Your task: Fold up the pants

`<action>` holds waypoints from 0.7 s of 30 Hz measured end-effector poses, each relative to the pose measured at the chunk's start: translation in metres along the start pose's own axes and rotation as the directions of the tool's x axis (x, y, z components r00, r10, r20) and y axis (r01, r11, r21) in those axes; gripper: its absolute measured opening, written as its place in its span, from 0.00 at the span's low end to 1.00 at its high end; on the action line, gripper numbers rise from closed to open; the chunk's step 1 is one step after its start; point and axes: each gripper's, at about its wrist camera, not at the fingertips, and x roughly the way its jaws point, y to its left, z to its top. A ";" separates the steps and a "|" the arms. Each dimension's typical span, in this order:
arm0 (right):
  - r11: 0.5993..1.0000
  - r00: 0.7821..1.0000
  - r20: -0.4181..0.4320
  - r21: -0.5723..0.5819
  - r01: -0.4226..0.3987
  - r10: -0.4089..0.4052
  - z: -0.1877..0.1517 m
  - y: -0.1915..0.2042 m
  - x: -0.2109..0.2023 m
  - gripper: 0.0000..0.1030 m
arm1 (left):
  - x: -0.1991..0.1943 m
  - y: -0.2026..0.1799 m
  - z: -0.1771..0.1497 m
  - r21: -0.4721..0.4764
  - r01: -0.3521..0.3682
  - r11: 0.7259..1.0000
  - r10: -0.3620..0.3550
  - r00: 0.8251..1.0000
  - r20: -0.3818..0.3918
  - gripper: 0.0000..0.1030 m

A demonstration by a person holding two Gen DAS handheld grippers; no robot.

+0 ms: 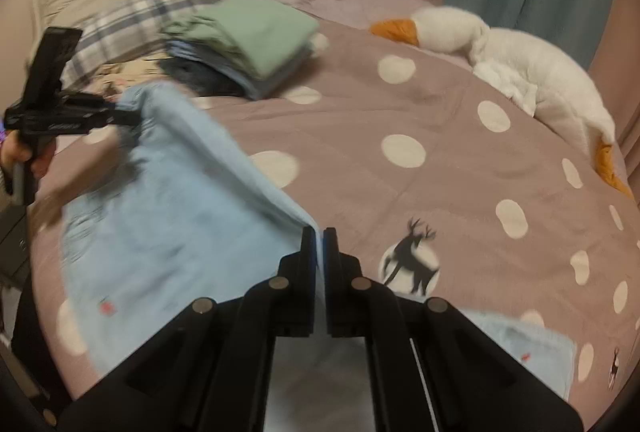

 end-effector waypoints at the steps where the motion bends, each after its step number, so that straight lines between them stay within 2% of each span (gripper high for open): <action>1: 1.000 1.000 0.005 0.000 -0.003 0.003 -0.005 0.003 -0.006 0.03 | -0.012 -0.007 -0.009 0.023 -0.017 1.000 0.017 1.000 0.024 0.21; 4: 1.000 1.000 0.006 -0.002 -0.011 0.011 -0.027 0.019 -0.025 0.04 | -0.030 -0.016 -0.030 0.044 -0.035 0.998 0.032 0.998 0.051 0.21; 6: 1.000 1.000 -0.016 -0.012 -0.021 0.020 -0.047 0.039 -0.031 0.04 | -0.037 -0.017 -0.050 0.030 -0.047 0.998 0.046 0.998 0.036 0.23; 8: 0.999 0.998 -0.041 -0.024 -0.042 0.041 -0.062 0.054 -0.029 0.04 | -0.039 -0.015 -0.072 -0.015 -0.048 0.999 0.047 0.999 -0.002 0.27; 11: 0.996 0.990 -0.125 -0.054 -0.073 0.066 -0.098 0.086 -0.014 0.05 | -0.037 -0.007 -0.103 -0.103 -0.101 0.990 0.092 0.992 -0.085 0.29; 13: 0.995 0.983 -0.173 -0.067 -0.075 0.062 -0.114 0.099 0.000 0.05 | -0.042 0.001 -0.114 -0.179 -0.093 0.979 0.077 0.992 -0.098 0.29; 14: 0.996 0.981 -0.184 -0.066 -0.067 0.054 -0.120 0.103 0.005 0.05 | -0.049 0.006 -0.118 -0.261 -0.041 0.965 0.022 0.997 -0.075 0.29; 16: 0.998 0.984 -0.172 -0.045 -0.052 0.044 -0.123 0.102 0.006 0.08 | -0.058 0.011 -0.119 -0.355 0.045 0.934 -0.055 0.998 -0.017 0.29; 18: 0.999 0.989 -0.143 -0.021 -0.044 0.040 -0.121 0.100 0.003 0.09 | -0.064 0.015 -0.122 -0.436 0.135 0.890 -0.132 0.991 0.036 0.29; 19: 0.999 0.990 -0.134 -0.020 -0.039 0.036 -0.121 0.099 0.002 0.09 | -0.059 0.015 -0.122 -0.483 0.174 0.858 -0.176 0.984 0.041 0.29; 21: 0.999 0.992 -0.124 -0.015 -0.033 0.031 -0.123 0.102 0.001 0.09 | -0.045 0.013 -0.123 -0.536 0.200 0.820 -0.225 0.974 0.019 0.29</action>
